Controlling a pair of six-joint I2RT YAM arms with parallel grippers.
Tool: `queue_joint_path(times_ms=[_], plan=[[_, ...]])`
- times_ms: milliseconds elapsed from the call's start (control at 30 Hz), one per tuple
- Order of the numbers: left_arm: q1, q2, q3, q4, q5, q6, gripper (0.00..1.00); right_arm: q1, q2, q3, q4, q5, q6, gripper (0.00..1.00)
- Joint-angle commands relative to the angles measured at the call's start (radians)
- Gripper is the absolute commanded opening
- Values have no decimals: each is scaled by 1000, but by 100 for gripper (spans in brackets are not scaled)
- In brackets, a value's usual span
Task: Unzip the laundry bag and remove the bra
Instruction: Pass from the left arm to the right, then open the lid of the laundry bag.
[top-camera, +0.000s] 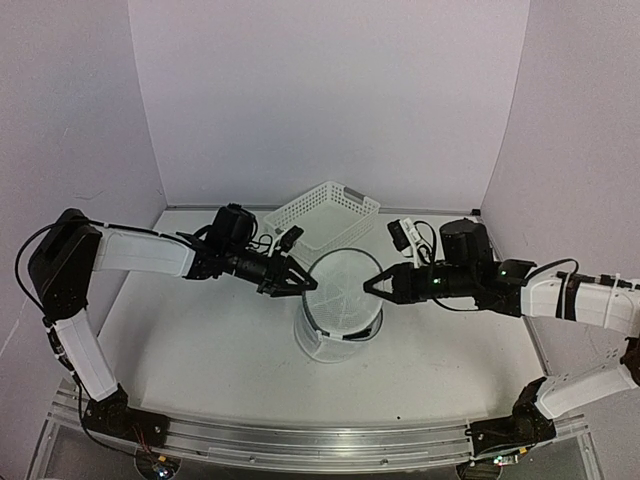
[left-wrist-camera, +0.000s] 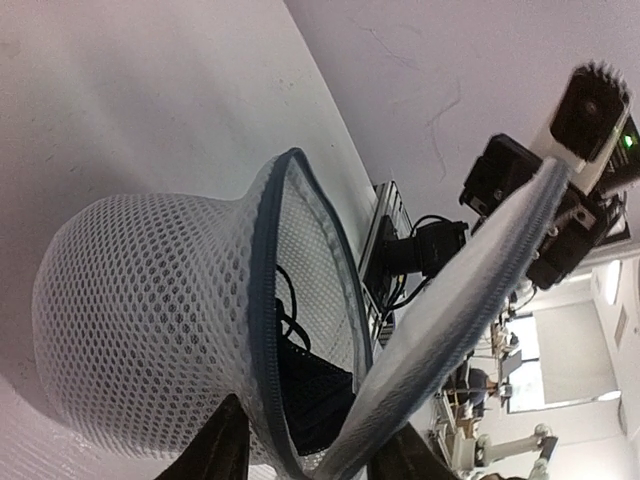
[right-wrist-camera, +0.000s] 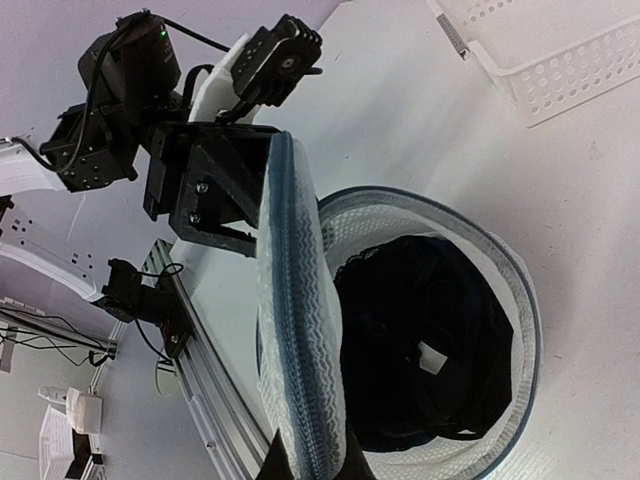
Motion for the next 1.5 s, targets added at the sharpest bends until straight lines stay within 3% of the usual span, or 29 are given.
queue_joint_path(times_ms=[0,300,500,667,1067,1333,1400,1467], plan=[[46,-45,31,-7,-59,-20,45,35,-1,47,66,30,-51,0],[84,-190,50,-160,-158,44,64,124,-14,47,126,114,-296,0],[92,-198,74,-293,-234,90,65,222,-52,-8,203,162,-620,0],[93,-177,67,-302,-214,89,66,287,-116,-112,313,211,-869,0],[46,-47,121,-338,-129,144,71,372,-157,-195,344,295,-1244,0],[7,38,176,-438,-231,214,70,445,-168,-220,370,376,-1359,0],[-4,50,200,-463,-257,224,66,468,-167,-226,373,411,-1388,0],[-7,62,220,-485,-281,229,56,494,-164,-225,369,449,-1419,0]])
